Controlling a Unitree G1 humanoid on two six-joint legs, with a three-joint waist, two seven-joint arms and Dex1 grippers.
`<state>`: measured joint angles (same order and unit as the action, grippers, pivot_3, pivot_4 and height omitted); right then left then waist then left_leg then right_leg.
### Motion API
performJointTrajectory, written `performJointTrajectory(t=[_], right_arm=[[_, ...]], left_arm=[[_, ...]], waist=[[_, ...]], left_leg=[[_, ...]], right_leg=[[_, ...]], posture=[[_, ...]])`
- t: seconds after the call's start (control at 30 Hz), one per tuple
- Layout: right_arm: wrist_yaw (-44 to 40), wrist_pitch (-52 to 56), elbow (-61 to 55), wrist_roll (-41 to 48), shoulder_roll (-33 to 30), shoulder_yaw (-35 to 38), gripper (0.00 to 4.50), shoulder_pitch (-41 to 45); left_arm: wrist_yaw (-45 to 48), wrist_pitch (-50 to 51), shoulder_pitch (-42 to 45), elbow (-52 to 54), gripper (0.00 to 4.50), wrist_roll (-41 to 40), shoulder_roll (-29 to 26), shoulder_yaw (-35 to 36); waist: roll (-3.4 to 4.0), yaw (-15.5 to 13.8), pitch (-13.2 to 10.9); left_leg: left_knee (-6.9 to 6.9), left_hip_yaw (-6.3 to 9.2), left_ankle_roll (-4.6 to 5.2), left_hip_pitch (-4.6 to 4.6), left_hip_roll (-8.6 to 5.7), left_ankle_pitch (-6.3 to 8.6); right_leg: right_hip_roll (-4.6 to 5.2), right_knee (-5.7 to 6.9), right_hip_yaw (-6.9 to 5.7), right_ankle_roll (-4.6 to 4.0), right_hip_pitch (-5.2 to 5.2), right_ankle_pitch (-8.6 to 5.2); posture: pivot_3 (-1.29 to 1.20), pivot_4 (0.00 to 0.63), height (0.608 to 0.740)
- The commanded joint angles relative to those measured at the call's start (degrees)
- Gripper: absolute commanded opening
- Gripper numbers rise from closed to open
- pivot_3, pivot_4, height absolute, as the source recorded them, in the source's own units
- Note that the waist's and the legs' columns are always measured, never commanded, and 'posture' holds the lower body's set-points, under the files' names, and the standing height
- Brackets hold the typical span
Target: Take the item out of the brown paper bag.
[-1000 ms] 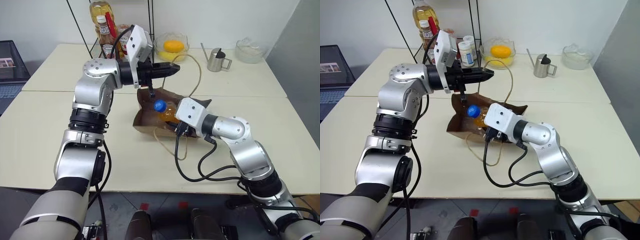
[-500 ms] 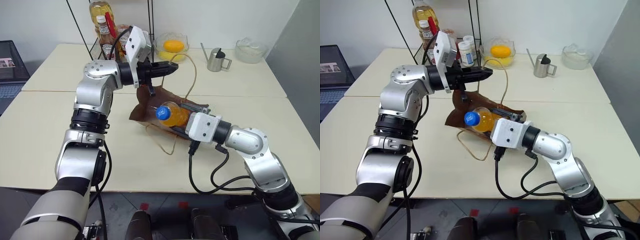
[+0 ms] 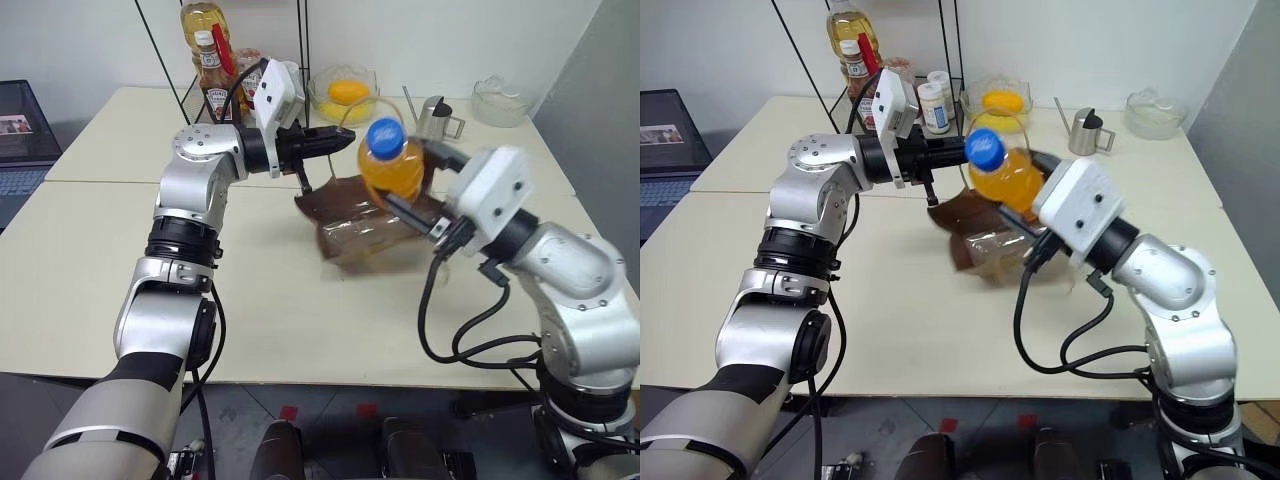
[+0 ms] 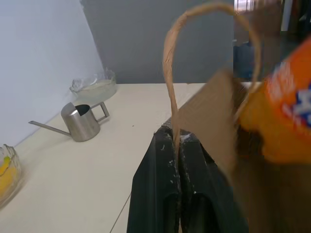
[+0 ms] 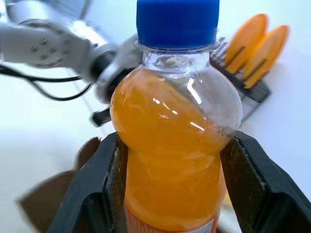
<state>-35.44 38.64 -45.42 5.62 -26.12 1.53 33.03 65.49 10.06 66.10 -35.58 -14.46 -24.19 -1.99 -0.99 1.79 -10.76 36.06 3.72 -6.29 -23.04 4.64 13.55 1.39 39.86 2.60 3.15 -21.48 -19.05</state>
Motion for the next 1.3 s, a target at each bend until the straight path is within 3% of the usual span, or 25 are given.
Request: performJointTrajectory(t=[0.03, 0.17, 0.23, 0.43, 0.67, 0.8, 0.97, 1.17, 1.3], right_arm=[[2.6, 4.7, -5.3, 2.9, -0.9, 4.5, 2.41, 3.7], [5.2, 16.1, -7.3, 9.0, 1.0, 8.4, 2.41, 6.9], [5.8, 16.9, -6.3, 8.8, -1.1, 10.5, 2.41, 6.6], [2.1, 7.2, -0.1, 6.2, -13.4, 16.1, 2.41, -3.3], [-1.0, -6.1, 6.5, 2.1, -20.0, 18.7, 2.41, -18.2], [-2.1, -22.1, 14.8, -9.1, -27.4, 15.0, 2.41, -30.0], [0.2, -32.7, 23.7, -21.5, -33.4, 7.1, 2.41, -34.2], [-1.6, -32.5, 25.4, -26.8, -31.3, -0.7, 2.41, -32.6], [-2.5, -31.0, 25.5, -27.5, -29.4, -2.2, 2.41, -31.9]], left_arm=[[-0.4, -2.2, 2.5, -0.4, 0.0, 0.5, 0.7, 0.4], [-0.2, -3.5, 3.0, -1.6, 0.0, 1.0, 1.5, 0.4], [0.0, -4.0, 3.3, -2.1, 0.0, 1.1, 1.7, 0.4], [0.4, -4.7, 3.9, -3.1, 0.0, 1.3, 1.7, 0.7], [0.6, -5.2, 4.0, -3.4, 0.0, 1.4, 1.4, 0.7], [0.4, -5.2, 3.9, -3.2, 0.0, 1.4, 1.4, 0.8], [0.3, -5.0, 3.7, -2.7, 0.0, 1.3, 1.4, 0.8], [0.4, -4.5, 3.3, -1.9, 0.0, 1.1, 1.4, 0.9], [0.4, -4.3, 3.0, -1.5, 0.0, 1.0, 1.1, 0.9]], waist=[[0.0, 0.0, 0.0], [0.0, 0.0, 0.0], [0.0, 0.0, 0.0], [0.01, -0.5, 0.0], [0.03, 0.1, 0.0], [0.02, -0.1, 0.0], [0.02, 0.1, 0.0], [0.02, 0.3, 0.0], [0.02, 0.2, 0.0]], left_leg=[[-0.01, 0.0, 0.0, 0.0, 0.0, 0.0], [-0.01, 0.0, 0.0, 0.0, 0.0, 0.0], [-0.01, 0.0, 0.01, -0.01, 0.0, 0.0], [-0.01, 0.01, 0.22, -0.09, -0.05, 0.12], [-0.04, 0.0, 0.22, -0.1, -0.04, 0.12], [-0.01, -0.02, 0.22, -0.12, -0.06, 0.12], [0.0, -0.05, 0.14, -0.06, -0.08, 0.07], [-0.02, -0.07, 0.0, -0.03, -0.06, 0.0], [0.0, -0.05, -0.01, 0.0, -0.06, -0.01]], right_leg=[[0.0, 0.01, 0.0, 0.0, 0.0, 0.0], [0.0, 0.01, 0.01, 0.0, -0.01, 0.0], [0.0, 0.01, 0.0, 0.0, -0.01, 0.0], [0.03, -0.14, 0.0, 0.0, 0.02, 0.0], [0.0, -0.15, 0.05, 0.0, -0.03, 0.0], [0.02, -0.2, 0.07, 0.01, 0.01, 0.0], [0.02, -0.16, 0.11, 0.02, 0.02, 0.0], [-0.01, -0.16, 0.15, 0.02, 0.03, 0.0], [0.0, -0.17, 0.13, 0.02, 0.09, 0.0]], posture=[[0.0, 0.15, 0.74], [0.0, 0.15, 0.74], [0.0, 0.15, 0.74], [0.0, 0.15, 0.74], [0.0, 0.15, 0.74], [0.0, 0.15, 0.74], [0.0, 0.15, 0.74], [0.0, 0.15, 0.74], [0.0, 0.15, 0.74]])
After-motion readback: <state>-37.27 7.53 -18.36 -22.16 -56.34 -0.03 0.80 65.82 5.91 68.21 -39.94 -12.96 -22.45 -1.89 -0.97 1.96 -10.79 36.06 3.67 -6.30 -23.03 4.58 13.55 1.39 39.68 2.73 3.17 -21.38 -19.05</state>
